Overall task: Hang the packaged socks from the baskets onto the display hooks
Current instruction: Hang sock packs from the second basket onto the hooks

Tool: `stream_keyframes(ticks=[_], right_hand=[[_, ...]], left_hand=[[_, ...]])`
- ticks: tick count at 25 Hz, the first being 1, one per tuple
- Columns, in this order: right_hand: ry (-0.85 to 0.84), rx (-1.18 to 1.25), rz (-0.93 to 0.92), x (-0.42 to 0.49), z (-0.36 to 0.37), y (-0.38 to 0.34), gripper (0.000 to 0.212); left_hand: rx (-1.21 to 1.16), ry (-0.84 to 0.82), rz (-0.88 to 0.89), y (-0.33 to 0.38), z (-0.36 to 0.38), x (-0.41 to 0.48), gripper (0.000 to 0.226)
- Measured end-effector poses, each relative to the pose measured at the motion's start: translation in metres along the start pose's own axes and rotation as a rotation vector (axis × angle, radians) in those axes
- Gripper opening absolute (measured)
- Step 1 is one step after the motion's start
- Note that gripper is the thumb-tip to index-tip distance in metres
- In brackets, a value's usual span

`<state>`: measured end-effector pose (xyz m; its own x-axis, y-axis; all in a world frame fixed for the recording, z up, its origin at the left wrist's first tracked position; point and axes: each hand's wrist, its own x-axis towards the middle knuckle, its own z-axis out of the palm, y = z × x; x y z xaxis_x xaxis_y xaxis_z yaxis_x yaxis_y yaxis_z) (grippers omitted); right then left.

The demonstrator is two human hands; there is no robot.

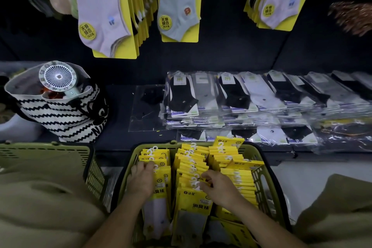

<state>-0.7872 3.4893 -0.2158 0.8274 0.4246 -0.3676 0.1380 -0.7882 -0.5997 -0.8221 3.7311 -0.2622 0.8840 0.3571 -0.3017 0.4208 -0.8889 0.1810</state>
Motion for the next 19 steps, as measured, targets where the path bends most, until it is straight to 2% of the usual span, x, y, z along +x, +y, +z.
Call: stream_keyframes(ticks=[3, 6, 10, 14, 16, 19], right_hand=[[-0.003, -0.011, -0.005, 0.002, 0.0, -0.001, 0.037], [0.011, -0.017, -0.013, 0.0, 0.001, -0.003, 0.037], [0.024, -0.053, -0.026, -0.003, 0.001, -0.003, 0.037], [0.017, -0.022, -0.025, -0.003, -0.002, -0.006, 0.04], [0.038, 0.059, -0.041, -0.003, -0.004, -0.014, 0.051], [0.089, 0.31, -0.122, 0.001, -0.019, -0.039, 0.076]], left_hand=[[-0.035, -0.026, -0.019, 0.005, 0.001, -0.003, 0.056], [-0.056, -0.042, -0.046, 0.007, 0.004, -0.005, 0.056], [0.014, -0.147, 0.009, 0.004, -0.004, -0.002, 0.047], [0.069, -0.132, 0.097, 0.021, -0.045, -0.003, 0.042], [0.066, -0.091, 0.153, 0.035, -0.078, -0.007, 0.044], [-0.055, -0.045, 0.258, 0.057, -0.135, -0.016, 0.043]])
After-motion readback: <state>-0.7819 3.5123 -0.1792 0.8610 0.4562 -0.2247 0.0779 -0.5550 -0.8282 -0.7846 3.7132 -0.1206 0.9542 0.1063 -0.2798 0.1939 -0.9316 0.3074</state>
